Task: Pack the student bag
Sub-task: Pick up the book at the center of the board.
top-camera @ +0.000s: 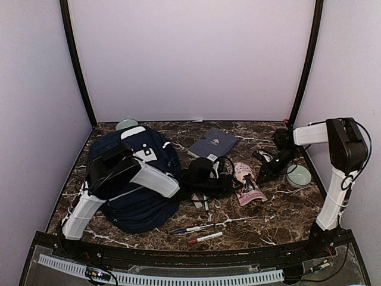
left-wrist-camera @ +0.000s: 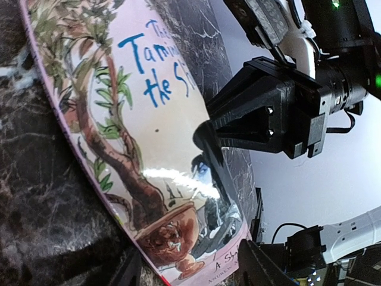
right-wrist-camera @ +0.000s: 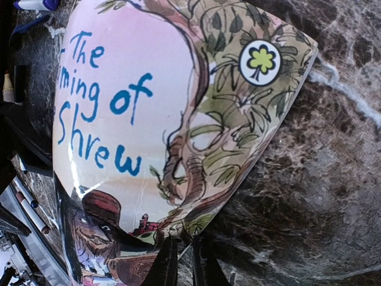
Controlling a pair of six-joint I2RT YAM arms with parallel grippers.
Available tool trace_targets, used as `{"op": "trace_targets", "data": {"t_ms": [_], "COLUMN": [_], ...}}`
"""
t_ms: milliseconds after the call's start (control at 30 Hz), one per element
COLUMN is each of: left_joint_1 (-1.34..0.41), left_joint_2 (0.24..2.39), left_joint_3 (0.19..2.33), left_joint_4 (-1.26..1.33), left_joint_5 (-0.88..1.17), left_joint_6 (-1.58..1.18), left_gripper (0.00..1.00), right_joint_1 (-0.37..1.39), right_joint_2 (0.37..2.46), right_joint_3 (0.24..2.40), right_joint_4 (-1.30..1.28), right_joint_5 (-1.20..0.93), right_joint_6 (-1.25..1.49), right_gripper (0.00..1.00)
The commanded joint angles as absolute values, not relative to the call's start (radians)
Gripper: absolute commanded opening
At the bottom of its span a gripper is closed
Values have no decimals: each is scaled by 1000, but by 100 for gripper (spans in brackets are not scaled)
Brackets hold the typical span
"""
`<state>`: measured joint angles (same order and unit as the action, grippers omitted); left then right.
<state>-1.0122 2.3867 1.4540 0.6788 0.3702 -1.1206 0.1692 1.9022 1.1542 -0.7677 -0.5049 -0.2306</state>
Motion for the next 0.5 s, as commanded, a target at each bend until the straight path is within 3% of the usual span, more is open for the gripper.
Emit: {"op": "trace_targets", "data": {"t_ms": [0, 133, 467], "left_joint_1": [-1066, -1068, -1061], "left_joint_2": [2293, 2295, 2363], "left_joint_3": [1495, 1473, 1673], "left_joint_4": [906, 965, 655], "left_joint_5": [338, 295, 196], "left_joint_6": [-1012, -986, -1035], "left_gripper": [62, 65, 64], "right_joint_1": [207, 207, 207], "right_joint_2": [1982, 1981, 1977], "right_joint_3": [1090, 1088, 1085], "right_joint_4": [-732, -730, -729], "right_joint_5": [-457, -457, -475], "right_joint_6": [-238, -239, -240], "right_gripper": [11, 11, 12]}}
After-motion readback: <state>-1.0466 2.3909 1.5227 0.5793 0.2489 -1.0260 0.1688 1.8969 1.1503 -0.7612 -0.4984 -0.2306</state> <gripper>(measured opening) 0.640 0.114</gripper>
